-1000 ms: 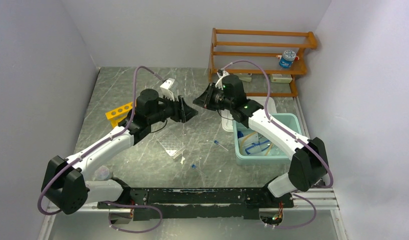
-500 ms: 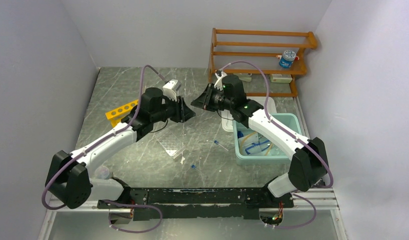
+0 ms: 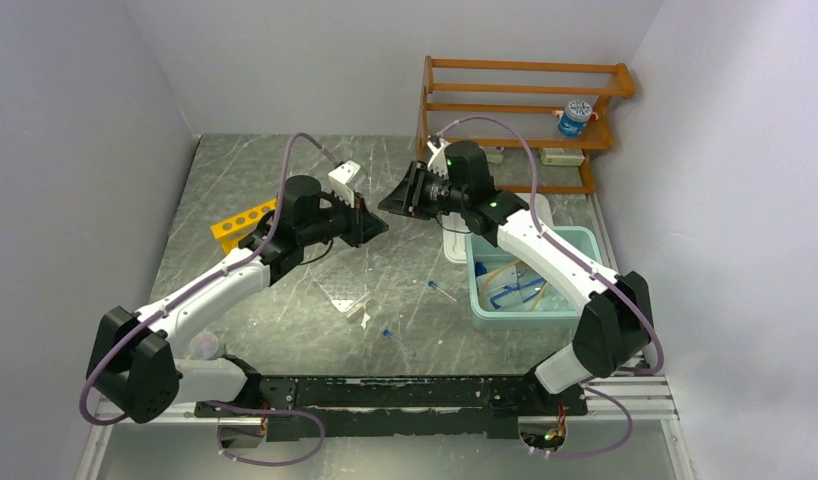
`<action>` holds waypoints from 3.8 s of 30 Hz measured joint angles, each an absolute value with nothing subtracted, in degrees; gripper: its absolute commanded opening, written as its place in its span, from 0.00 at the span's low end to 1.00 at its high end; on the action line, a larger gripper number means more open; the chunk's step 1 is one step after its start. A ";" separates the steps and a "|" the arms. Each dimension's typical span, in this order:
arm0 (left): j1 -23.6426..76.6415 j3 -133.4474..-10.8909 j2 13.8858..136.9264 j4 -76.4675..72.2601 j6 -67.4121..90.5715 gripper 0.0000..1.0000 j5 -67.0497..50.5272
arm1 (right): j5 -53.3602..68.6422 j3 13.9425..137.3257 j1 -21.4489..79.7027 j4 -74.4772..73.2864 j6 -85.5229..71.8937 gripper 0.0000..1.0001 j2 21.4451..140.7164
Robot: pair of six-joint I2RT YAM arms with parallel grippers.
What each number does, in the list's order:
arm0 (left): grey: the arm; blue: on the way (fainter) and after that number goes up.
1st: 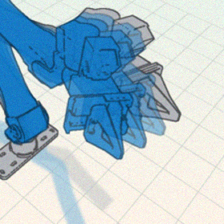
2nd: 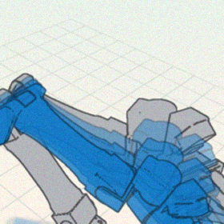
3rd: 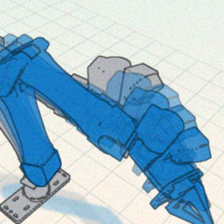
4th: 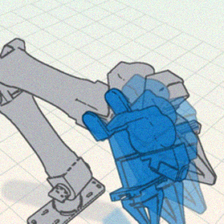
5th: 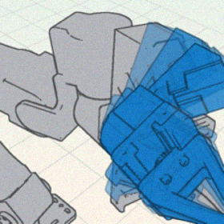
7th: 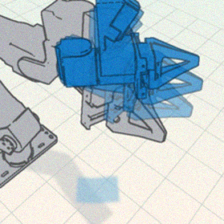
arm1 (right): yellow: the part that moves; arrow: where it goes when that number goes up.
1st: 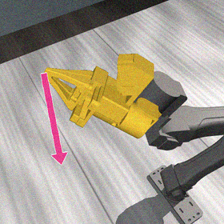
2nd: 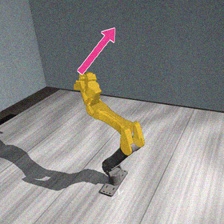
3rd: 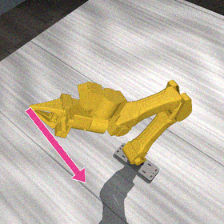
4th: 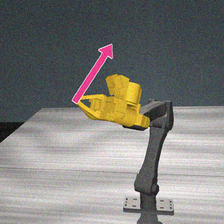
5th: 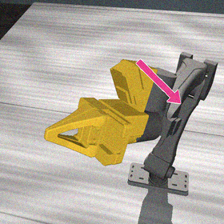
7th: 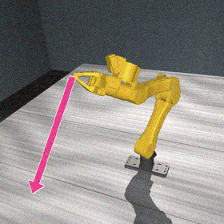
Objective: Organize the chemistry lab equipment
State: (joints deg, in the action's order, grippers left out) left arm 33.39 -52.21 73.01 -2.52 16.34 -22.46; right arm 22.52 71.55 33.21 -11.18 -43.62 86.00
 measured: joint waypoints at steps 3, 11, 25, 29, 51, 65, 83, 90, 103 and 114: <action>33.36 -51.88 72.29 -3.33 13.61 0.05 -23.35 | 24.49 74.24 33.10 -12.75 -42.39 0.33 87.64; 33.34 -49.84 72.20 -4.80 11.14 0.13 -24.27 | 27.68 74.61 33.04 -14.26 -40.34 0.09 88.40; 32.32 -51.44 69.12 2.39 14.39 0.74 -9.56 | 9.21 74.89 36.16 -15.31 -32.53 0.10 88.44; 30.92 -56.73 66.11 11.38 14.81 0.75 1.98 | 0.75 74.17 41.15 -13.50 -27.99 0.10 88.49; 26.24 -84.53 59.29 31.35 10.63 0.76 39.05 | -18.85 73.43 67.16 4.08 -9.78 0.09 104.71; 26.24 -84.93 59.35 34.59 10.52 0.77 41.28 | -21.28 73.47 68.64 16.23 -8.73 0.07 110.93; 26.24 -82.65 58.70 35.03 10.96 0.77 41.32 | -25.50 72.62 68.69 20.75 -8.80 0.07 114.24; 26.24 -81.58 58.61 35.00 10.96 0.77 41.34 | -25.98 72.51 68.69 21.43 -8.82 0.07 115.90; 26.24 -81.03 57.95 35.03 10.94 0.78 41.87 | -25.93 72.27 68.69 24.43 -8.84 0.15 118.78; 26.24 -80.82 57.52 35.05 10.98 0.83 41.60 | -23.70 72.20 68.47 19.00 -12.40 0.67 117.34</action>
State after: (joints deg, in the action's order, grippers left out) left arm 26.24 -80.82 57.52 35.05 10.98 41.60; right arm -23.70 72.20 68.47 19.00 -12.40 117.34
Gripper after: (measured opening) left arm 0.794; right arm 0.600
